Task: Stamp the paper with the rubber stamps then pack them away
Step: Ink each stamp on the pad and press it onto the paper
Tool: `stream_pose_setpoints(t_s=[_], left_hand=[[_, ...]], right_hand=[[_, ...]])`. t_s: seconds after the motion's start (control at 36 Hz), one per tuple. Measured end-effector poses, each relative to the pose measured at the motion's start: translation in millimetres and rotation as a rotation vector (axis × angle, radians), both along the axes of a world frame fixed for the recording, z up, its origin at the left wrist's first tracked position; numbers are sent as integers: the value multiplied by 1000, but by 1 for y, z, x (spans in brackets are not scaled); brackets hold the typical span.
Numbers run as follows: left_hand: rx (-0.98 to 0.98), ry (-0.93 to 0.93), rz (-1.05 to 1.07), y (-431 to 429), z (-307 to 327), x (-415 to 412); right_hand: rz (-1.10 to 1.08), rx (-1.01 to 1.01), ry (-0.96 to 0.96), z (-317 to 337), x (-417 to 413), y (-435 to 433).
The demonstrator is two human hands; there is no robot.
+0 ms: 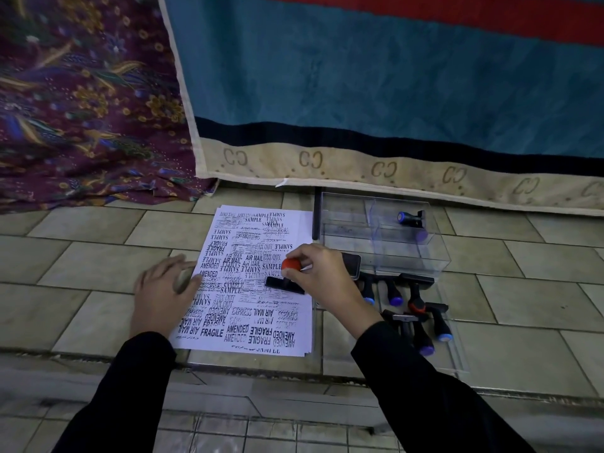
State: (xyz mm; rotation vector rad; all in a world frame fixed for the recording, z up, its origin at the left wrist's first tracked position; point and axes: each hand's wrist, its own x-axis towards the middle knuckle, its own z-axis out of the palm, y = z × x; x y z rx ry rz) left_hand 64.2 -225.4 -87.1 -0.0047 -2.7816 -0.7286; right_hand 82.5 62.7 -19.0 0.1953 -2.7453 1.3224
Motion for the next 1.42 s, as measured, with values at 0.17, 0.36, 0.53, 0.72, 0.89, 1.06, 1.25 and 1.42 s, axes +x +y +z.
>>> stream_pose_setpoints(t_s=[0.17, 0.36, 0.53, 0.72, 0.89, 1.06, 1.25, 1.42], left_hand=[[-1, 5, 1, -2, -3, -2], [-9, -2, 0, -3, -3, -2], [-2, -5, 10, -1, -1, -1], [-36, 5, 17, 2, 2, 1], [-33, -3, 20, 4, 5, 3], [-45, -10, 23, 6, 6, 4], [-35, -22, 22, 5, 6, 4], [-40, -36, 14, 5, 6, 5]], right_hand=[[49, 7, -11, 4, -2, 1], [93, 23, -25, 3, -3, 1], [90, 23, 11, 9, -3, 3], [99, 8, 0, 10, 0, 5], [99, -5, -14, 6, 0, 3], [99, -6, -9, 4, 2, 1], [71, 94, 58, -3, 10, -8], [42, 109, 63, 4, 7, -10]])
